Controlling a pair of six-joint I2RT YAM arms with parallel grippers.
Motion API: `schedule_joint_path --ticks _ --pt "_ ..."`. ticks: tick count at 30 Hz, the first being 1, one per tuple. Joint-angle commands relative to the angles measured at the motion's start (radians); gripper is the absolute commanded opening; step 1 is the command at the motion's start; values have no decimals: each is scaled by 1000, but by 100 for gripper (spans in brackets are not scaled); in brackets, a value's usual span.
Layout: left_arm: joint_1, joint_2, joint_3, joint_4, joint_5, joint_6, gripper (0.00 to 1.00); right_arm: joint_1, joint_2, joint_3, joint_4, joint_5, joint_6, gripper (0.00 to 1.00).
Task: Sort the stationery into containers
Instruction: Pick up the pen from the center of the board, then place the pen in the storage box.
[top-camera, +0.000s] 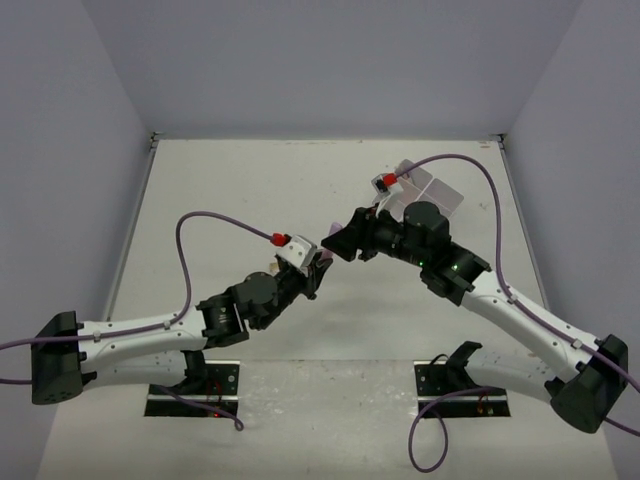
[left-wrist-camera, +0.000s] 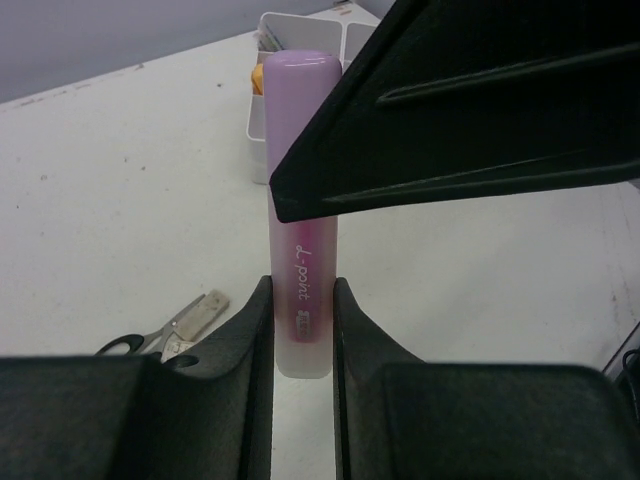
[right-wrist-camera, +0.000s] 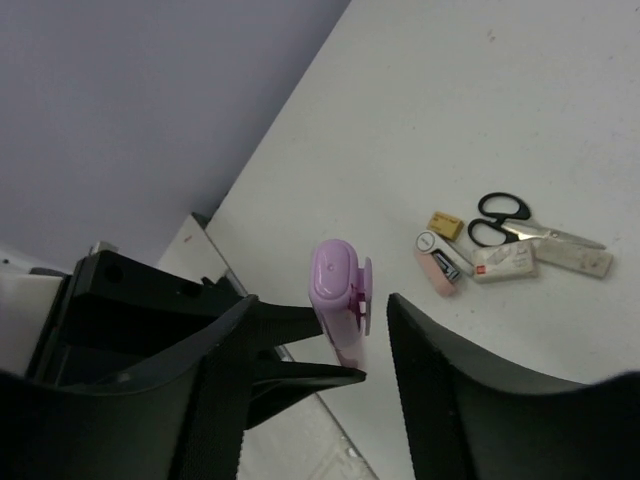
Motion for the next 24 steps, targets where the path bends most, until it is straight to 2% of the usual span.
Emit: schedule_joint_path --ticks 1,4,5,6,7,8,11,13,14,16,18,22,24 --pt "2 -7 40 70 19 24 0 13 34 42 29 48 -10 22" --pt "2 -4 57 44 20 22 0 13 42 47 23 79 -18 0" --pt "2 0 68 28 13 19 21 13 44 53 17 96 -25 0" --pt "2 4 91 -8 -3 11 62 13 49 62 3 135 -42 0" --pt "3 7 111 -44 -20 -2 93 12 58 70 -8 171 -57 0" --pt "2 7 129 -81 -60 -16 100 1 66 86 -30 252 -85 0" --pt "2 18 199 -272 -233 -115 100 -53 104 150 -108 575 -157 0" --pt "4 35 238 -504 -336 -233 100 -127 144 198 -146 758 -198 0" --pt "5 38 252 -560 -375 -283 100 -159 176 232 -168 835 -200 0" --pt "6 25 252 -670 -381 -331 100 -232 225 269 -164 889 -215 0" --pt "6 1 241 -708 -370 -356 100 -294 283 308 -143 926 -236 0" --pt "6 -86 198 -728 -335 -380 100 -335 432 383 -84 966 -283 0" --pt "6 -105 186 -727 -317 -382 100 -341 453 390 -43 975 -311 0"
